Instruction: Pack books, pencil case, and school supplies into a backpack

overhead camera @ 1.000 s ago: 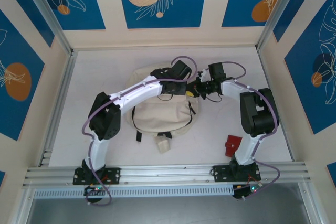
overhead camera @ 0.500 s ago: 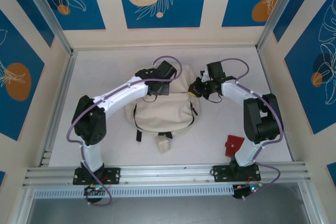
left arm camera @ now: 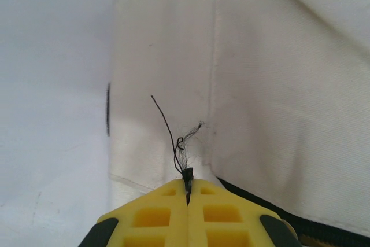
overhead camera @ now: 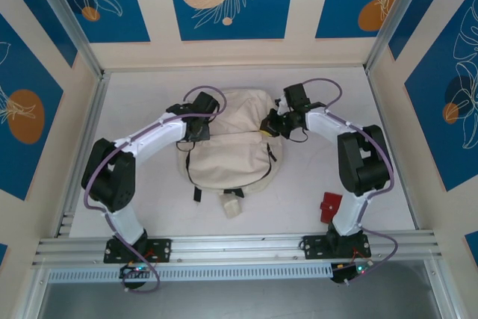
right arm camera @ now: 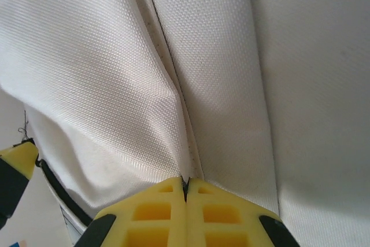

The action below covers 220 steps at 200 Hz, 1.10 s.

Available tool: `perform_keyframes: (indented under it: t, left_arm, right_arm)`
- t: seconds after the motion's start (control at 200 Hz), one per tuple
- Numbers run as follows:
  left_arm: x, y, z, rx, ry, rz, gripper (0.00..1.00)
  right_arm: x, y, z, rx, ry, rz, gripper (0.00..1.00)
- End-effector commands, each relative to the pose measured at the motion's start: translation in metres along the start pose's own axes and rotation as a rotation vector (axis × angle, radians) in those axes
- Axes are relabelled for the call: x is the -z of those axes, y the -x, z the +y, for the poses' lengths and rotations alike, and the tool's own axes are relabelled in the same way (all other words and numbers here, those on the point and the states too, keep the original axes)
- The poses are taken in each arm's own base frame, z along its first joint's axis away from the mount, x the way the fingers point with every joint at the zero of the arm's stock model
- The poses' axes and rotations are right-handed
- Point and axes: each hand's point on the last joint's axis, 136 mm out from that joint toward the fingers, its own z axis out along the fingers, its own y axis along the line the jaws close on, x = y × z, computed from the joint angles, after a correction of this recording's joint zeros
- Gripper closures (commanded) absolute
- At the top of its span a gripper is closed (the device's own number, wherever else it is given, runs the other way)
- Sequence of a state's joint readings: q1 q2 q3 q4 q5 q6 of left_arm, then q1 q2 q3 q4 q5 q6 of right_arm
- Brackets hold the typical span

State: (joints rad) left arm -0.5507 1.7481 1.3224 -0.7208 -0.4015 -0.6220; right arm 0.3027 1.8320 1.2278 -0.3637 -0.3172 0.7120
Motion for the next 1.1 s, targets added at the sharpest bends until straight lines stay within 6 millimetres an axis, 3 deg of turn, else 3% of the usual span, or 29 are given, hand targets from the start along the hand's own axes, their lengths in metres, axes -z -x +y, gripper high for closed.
perform_keyframes:
  t: [0.0,0.155,0.27,0.38,0.48,0.605,0.8,0.96,1.095]
  left_arm:
    - [-0.006,-0.007,0.048,0.021,0.128,0.021,1.0]
    - [-0.014,-0.012,0.065,0.063,0.12,0.043,1.0]
    - [-0.011,-0.011,0.058,0.063,0.063,0.051,0.99]
    - [0.001,-0.004,0.055,0.077,0.023,0.031,0.69]
    - [0.016,0.003,0.056,0.088,-0.002,0.004,0.47]
    - [0.037,0.012,0.061,0.108,-0.037,-0.05,0.27]
    - [0.064,0.018,0.072,0.104,-0.07,-0.137,0.14]
    - [0.069,0.012,0.074,0.095,-0.106,-0.182,0.0]
    - [0.066,0.006,0.072,0.085,-0.134,-0.2,0.0]
  right_arm:
    - [-0.013,0.007,0.006,0.036,-0.013,0.011,1.0]
    - [-0.023,0.022,0.014,0.053,-0.011,0.004,1.0]
    - [-0.019,0.024,0.027,0.092,0.003,0.008,0.99]
    - [0.006,0.019,0.037,0.132,-0.01,-0.026,0.65]
    - [0.038,0.012,0.033,0.158,-0.085,-0.091,0.44]
    - [0.077,-0.002,0.003,0.129,-0.22,-0.152,0.33]
    - [0.118,-0.043,-0.061,0.018,-0.446,-0.174,0.27]
    - [0.14,-0.081,-0.114,-0.111,-0.592,-0.165,0.21]
    - [0.142,-0.107,-0.152,-0.272,-0.602,-0.124,0.18]
